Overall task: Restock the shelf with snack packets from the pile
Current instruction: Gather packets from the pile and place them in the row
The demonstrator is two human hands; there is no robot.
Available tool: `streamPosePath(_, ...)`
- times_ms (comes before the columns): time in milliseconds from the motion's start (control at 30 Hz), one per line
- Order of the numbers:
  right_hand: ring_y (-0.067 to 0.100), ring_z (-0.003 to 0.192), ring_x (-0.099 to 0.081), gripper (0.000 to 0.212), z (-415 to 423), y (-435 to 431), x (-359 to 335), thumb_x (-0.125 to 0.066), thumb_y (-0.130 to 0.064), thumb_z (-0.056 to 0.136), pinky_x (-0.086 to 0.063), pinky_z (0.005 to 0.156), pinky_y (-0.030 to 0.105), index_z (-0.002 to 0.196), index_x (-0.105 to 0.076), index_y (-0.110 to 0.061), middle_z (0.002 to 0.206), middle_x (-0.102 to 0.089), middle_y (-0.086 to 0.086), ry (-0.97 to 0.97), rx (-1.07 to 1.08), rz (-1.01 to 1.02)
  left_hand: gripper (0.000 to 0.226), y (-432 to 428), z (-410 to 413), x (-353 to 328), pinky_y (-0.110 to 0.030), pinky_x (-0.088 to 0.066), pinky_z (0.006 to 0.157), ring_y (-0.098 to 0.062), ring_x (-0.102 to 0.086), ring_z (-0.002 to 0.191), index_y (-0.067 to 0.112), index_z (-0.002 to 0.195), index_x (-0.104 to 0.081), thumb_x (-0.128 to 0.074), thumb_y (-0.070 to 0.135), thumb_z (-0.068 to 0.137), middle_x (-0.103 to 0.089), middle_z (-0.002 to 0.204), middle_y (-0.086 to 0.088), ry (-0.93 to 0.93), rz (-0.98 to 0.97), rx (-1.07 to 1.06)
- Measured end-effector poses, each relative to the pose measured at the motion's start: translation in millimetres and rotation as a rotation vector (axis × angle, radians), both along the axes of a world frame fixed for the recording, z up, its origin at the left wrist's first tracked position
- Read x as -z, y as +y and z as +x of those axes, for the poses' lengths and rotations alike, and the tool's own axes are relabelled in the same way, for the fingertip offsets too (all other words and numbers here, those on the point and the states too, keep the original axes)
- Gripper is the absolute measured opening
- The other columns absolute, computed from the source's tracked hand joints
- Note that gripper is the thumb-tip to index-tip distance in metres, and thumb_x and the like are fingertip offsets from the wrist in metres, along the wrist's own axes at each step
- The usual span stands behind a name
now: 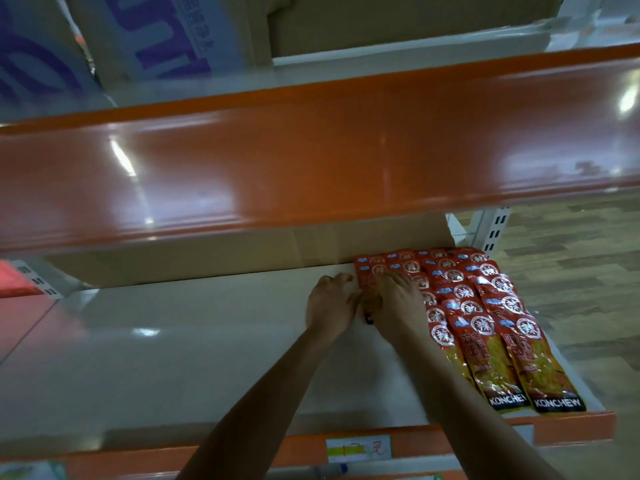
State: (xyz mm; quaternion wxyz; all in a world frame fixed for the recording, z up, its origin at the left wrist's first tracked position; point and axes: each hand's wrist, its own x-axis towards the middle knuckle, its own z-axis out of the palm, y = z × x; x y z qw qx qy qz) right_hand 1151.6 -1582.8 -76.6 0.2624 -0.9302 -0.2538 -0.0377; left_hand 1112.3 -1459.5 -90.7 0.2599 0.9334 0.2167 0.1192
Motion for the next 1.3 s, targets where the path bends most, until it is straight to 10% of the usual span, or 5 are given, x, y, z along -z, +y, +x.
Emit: streamPosePath(1300,0.024,0.122,-0.05,0.036,-440.6,436.9,4.8,-0.055,-0.019,0.092,-0.041,0.101,0.034,0.127,-0.056,-0.012,0.129,-0.058,0.006,0.015,-0.787,0.02,0.046,367.1,-501.1,-9.9,-0.041,-0.041,0.102,-0.027,-0.045,0.126,0.023,0.136,-0.049,-0.054,0.04,0.094,-0.051,0.137,-0.005,0.029,0.192,-0.724)
